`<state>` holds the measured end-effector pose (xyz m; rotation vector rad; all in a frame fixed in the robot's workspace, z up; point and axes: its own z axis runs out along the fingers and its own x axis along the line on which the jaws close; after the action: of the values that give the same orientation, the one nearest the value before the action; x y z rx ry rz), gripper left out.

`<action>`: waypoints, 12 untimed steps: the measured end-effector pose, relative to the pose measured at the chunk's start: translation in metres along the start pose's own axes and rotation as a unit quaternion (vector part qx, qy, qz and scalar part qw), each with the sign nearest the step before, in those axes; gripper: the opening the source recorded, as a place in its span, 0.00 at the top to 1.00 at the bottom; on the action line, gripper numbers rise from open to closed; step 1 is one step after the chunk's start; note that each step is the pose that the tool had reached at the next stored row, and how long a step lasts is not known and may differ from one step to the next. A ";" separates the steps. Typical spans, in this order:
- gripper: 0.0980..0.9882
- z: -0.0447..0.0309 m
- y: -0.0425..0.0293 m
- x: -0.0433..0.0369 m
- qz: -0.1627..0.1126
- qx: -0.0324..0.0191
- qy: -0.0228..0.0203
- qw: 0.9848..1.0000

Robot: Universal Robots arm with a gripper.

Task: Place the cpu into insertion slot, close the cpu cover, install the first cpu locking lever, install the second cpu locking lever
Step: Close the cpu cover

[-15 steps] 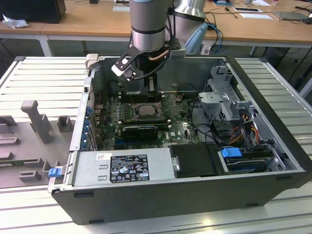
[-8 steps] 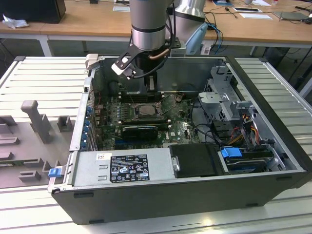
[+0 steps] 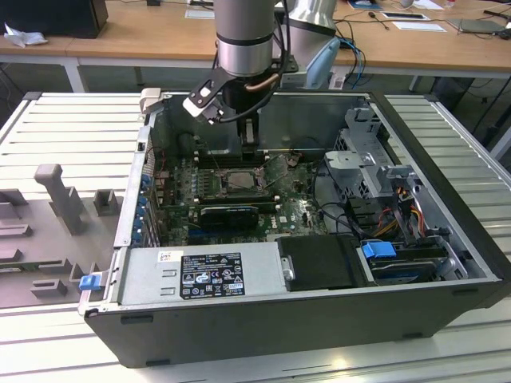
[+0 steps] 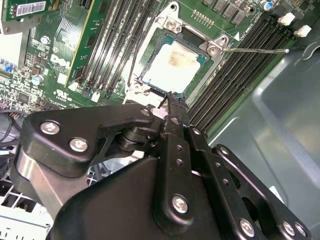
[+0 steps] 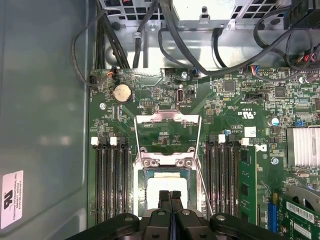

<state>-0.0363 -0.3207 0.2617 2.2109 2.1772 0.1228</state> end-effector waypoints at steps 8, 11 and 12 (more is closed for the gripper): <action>0.99 -0.0037 0.0020 0.0001 0.000 0.000 0.000 1.000; 0.99 -0.0054 0.0026 0.0002 0.000 0.000 0.000 1.000; 0.99 -0.0057 0.0027 0.0002 0.000 0.000 0.000 1.000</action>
<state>-0.0341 -0.3207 0.2676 2.2108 2.1773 0.1228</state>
